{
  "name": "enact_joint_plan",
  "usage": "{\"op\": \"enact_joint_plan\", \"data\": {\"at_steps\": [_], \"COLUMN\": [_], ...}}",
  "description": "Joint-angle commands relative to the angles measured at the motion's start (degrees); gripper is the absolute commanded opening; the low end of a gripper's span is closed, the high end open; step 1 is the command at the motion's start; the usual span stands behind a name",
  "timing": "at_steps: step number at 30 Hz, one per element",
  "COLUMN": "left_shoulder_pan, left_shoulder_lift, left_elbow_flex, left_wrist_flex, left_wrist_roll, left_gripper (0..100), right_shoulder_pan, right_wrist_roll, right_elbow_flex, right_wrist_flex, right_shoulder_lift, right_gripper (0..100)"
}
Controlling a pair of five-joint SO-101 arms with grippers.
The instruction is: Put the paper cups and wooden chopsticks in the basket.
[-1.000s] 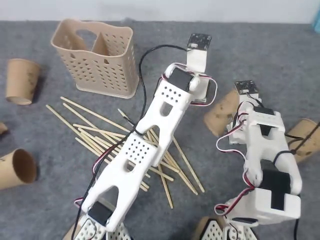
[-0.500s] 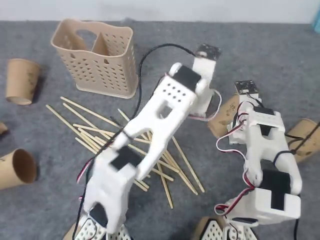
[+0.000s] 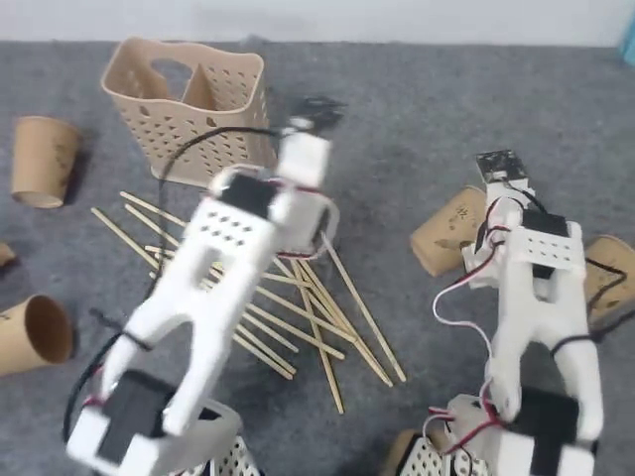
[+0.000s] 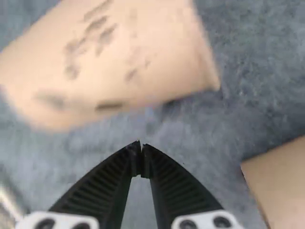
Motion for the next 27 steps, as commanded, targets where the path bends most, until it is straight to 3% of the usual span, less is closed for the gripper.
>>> {"op": "enact_joint_plan", "data": {"at_steps": [1, 5, 11, 15, 18, 21, 27], "left_shoulder_pan": [-6.9, -11.4, -17.4, -17.5, -18.0, -18.0, -18.2], "left_shoulder_lift": [-7.4, -11.3, -16.7, -19.8, -21.2, -21.5, -21.5], "left_elbow_flex": [11.2, 20.4, 37.2, 44.9, 45.2, 45.5, 45.3], "left_wrist_flex": [-7.3, -11.9, -26.0, -34.9, -35.6, -35.6, -35.7], "left_wrist_roll": [-3.4, -5.9, -8.1, -8.7, -8.7, -8.7, -8.6], "left_gripper": [1, 1, 1, 1, 1, 1, 1], "right_shoulder_pan": [1.9, 3.6, 3.0, 3.0, 4.4, 4.4, 1.5], "right_wrist_roll": [5.6, 6.1, 6.1, 6.1, 5.5, 5.5, 1.2], "right_elbow_flex": [-9.7, -23.5, -47.3, -64.6, -78.0, -87.7, -102.9], "right_wrist_flex": [8.9, 16.3, 25.1, 30.8, 31.3, 31.4, 35.1], "right_shoulder_lift": [-6.1, -2.9, 13.6, 28.4, 39.3, 50.3, 66.6], "right_gripper": [3.2, 12.9, 11.3, 12.9, 10.6, 0.4, 0.9]}}
